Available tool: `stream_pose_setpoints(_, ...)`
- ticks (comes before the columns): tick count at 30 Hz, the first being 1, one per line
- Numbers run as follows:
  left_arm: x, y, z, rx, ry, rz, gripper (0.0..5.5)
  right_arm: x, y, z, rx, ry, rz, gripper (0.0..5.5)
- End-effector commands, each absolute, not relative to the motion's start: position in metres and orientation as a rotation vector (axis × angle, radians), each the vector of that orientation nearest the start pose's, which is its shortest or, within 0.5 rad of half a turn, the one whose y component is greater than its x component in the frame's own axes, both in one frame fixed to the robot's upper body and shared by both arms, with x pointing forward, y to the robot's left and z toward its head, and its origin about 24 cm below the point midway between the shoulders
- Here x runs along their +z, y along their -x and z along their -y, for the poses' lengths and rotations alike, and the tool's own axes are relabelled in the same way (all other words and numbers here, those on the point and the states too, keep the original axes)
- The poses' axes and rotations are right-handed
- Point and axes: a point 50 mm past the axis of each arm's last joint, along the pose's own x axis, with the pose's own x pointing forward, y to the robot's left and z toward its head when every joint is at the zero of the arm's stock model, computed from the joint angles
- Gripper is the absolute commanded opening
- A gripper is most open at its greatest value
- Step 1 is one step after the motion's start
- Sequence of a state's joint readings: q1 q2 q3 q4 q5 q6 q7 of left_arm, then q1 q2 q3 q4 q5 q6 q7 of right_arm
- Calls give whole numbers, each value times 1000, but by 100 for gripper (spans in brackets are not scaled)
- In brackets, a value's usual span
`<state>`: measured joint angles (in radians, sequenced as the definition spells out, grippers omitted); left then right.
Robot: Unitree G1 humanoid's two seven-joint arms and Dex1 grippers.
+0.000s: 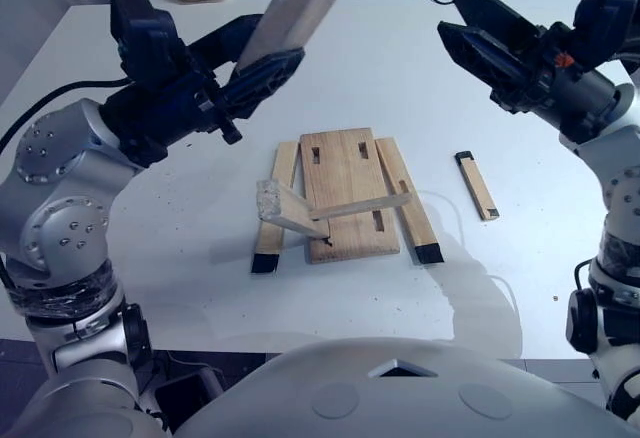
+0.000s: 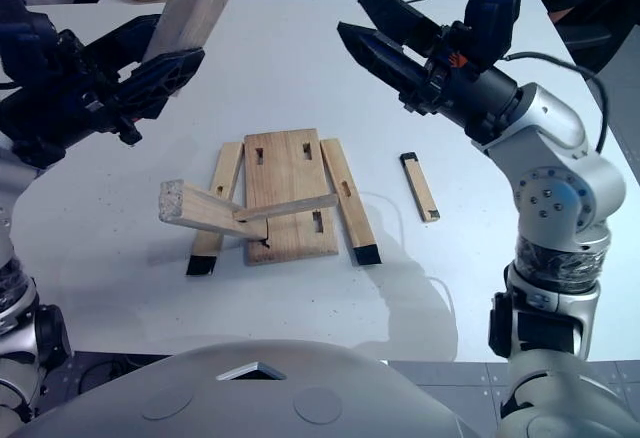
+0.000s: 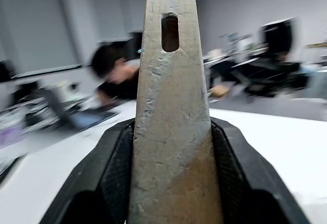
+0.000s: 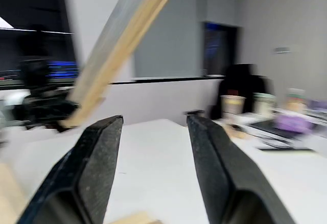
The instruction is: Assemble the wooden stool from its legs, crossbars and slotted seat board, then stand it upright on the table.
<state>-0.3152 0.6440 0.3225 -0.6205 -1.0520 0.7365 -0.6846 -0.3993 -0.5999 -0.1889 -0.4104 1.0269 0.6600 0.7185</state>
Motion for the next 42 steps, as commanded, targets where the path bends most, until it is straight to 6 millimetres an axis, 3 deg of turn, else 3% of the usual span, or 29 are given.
stream_pose_setpoints(1,246,-204,-164,-1277,112,209,199,237,-246,161,1267,-233,178,256)
stream_pose_setpoints(7,250,-201,-159,-1346,161,186,199,244,-238,154,1421,-232,146,322)
stream_pose_setpoints(19,244,-199,-155,-1389,128,134,199,271,-237,150,1536,-253,207,322)
stream_pose_setpoints(29,236,-197,-157,-1405,110,99,199,277,-234,153,1566,-264,209,322)
stream_pose_setpoints(36,230,-195,-160,-1447,111,50,199,276,-228,153,1631,-285,196,217)
stream_pose_setpoints(42,228,-197,-156,-1530,108,20,199,275,-224,151,1691,-295,182,200)
